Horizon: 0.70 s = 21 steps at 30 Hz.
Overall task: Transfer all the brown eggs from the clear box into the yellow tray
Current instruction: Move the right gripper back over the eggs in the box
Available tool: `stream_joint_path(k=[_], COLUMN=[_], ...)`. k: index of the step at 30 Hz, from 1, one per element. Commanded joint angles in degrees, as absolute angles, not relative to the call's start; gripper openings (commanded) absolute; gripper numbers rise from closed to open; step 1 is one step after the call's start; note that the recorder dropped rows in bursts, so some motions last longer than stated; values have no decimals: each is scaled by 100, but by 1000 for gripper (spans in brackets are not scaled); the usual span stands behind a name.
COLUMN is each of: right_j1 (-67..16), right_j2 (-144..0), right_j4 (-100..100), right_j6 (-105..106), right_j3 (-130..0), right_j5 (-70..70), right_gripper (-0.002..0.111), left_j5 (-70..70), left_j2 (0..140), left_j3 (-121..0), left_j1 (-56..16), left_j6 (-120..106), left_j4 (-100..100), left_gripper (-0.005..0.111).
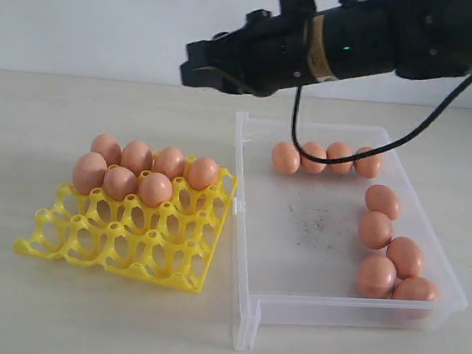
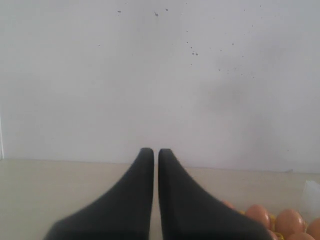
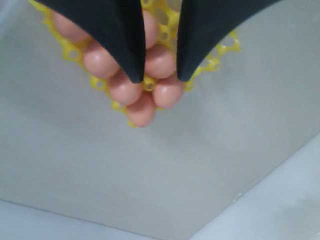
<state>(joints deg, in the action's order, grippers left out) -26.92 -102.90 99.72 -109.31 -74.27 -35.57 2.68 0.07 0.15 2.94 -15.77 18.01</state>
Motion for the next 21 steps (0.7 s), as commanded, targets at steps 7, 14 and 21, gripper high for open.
stream_joint_path(k=[7, 14, 21], right_j1=[-1251, -2339, -2766], right_j2=[-10216, -10009, -9946], right_j4=[9995, 9995, 8773], right_j6=[-8043, -5035, -4456], right_j3=[-6199, -5023, -5283], right_j5=[-3829, 1138, 3008], right_gripper=[11, 0, 0], left_j5=[300, 300, 300], left_j2=[0, 0, 0], left_j3=[0, 0, 0], left_j1=[271, 271, 271], left_j6=[-1597, -1597, -1597], left_j4=[1828, 1828, 1828], left_gripper=[4, 4, 4])
